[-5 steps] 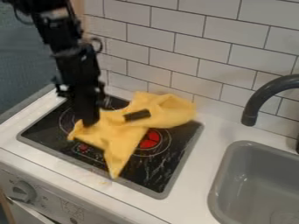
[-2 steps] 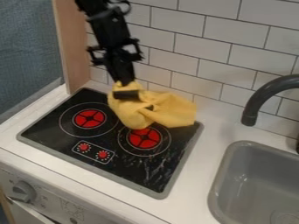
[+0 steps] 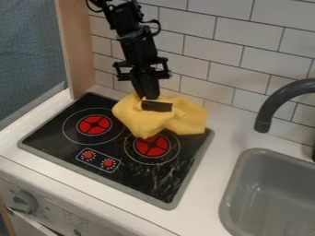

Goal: Fold the cloth from bottom to top

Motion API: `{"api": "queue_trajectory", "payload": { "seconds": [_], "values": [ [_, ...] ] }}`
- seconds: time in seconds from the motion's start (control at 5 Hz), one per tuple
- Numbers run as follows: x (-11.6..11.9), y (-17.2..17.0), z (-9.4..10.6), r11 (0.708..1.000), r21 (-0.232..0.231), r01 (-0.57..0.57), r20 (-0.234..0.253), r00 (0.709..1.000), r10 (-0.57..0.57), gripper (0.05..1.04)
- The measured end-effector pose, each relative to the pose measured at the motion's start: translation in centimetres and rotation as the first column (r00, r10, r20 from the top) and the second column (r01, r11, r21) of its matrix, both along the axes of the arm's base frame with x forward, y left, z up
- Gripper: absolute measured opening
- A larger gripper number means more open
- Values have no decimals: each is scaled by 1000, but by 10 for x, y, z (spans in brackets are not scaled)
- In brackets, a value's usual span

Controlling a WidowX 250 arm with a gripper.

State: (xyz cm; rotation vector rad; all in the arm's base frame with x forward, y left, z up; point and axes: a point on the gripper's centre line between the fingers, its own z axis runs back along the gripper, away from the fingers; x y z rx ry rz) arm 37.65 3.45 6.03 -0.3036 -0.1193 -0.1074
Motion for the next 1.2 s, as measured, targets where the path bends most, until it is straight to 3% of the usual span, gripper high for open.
{"api": "queue_trajectory", "payload": {
  "seconds": [0.2, 0.6, 0.8, 1.2],
  "values": [
    [9, 7, -13, 999, 36, -7, 18, 1000, 6, 49],
    [12, 18, -34, 995, 98, -5, -11, 1000, 6, 70],
    [10, 20, -34, 994, 106, -5, -33, 999, 8, 219],
    [6, 19, -33, 997, 80, 9, -54, 999, -4, 689]
  ]
}}
